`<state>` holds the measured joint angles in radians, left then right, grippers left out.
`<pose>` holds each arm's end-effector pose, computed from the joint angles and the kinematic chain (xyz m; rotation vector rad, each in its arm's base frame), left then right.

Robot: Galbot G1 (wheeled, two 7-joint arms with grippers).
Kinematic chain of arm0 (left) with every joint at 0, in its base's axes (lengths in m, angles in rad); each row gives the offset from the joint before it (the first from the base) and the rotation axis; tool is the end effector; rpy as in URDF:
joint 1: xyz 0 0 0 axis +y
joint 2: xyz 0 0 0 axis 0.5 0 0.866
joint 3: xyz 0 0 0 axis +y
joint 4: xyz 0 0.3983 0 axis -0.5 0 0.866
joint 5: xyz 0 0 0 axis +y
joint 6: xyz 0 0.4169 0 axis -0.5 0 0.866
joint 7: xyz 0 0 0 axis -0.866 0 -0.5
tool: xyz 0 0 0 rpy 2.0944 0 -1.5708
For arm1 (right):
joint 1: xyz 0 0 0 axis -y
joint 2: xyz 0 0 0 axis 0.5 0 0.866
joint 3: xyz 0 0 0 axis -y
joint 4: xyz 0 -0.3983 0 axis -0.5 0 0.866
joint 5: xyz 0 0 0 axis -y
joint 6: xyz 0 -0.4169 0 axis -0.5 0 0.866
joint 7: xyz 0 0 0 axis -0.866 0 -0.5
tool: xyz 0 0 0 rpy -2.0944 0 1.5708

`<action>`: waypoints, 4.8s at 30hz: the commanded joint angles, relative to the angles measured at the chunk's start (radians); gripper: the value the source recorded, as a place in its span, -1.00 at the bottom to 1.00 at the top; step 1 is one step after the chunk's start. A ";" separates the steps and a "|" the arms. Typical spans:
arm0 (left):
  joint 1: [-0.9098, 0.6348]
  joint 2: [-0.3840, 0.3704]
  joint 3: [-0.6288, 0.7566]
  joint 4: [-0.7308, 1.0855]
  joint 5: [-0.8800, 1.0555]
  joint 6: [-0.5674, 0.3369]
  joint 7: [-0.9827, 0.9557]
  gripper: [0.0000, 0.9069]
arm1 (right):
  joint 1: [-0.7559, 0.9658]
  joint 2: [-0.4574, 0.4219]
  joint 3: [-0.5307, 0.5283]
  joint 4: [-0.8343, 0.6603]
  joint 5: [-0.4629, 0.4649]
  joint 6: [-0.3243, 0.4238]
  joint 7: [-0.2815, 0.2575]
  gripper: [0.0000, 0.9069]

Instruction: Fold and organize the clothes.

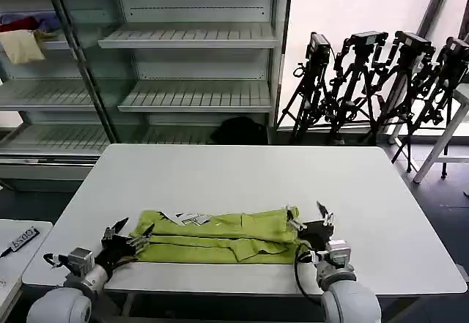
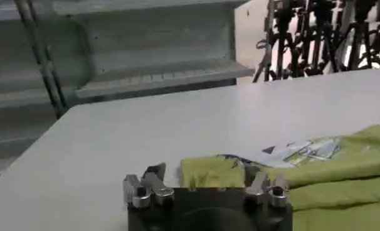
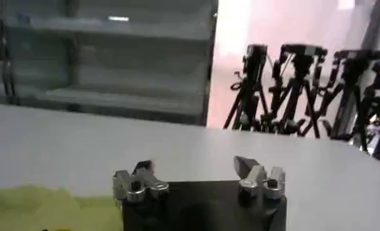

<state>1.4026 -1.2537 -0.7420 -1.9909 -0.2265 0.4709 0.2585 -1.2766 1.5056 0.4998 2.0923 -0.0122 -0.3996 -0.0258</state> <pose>0.2819 0.1495 -0.3085 -0.2138 -2.7544 -0.1129 0.3085 -0.0038 -0.2679 0.0856 -3.0297 0.1065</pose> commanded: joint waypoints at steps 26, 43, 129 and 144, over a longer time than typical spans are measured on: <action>-0.001 -0.063 0.058 0.056 -0.132 0.069 -0.136 -0.98 | 0.054 -0.008 0.044 0.001 0.056 0.120 0.031 1.00; -0.006 -0.037 -0.071 0.048 0.014 -0.125 -0.080 -1.00 | 0.047 -0.015 0.072 -0.014 0.062 0.128 0.030 1.00; -0.136 -0.203 0.565 0.016 0.162 0.041 -0.135 1.00 | -0.024 -0.015 0.093 -0.051 0.042 0.177 0.011 1.00; -0.101 -0.007 -0.090 -0.067 -0.222 -0.091 -0.041 1.00 | -0.013 -0.025 0.088 -0.059 0.043 0.176 0.005 1.00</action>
<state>1.2675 -1.3641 -0.4310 -2.0625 -0.2603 0.4318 0.1683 -1.2894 1.4812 0.5894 2.0326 0.0298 -0.2223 -0.0200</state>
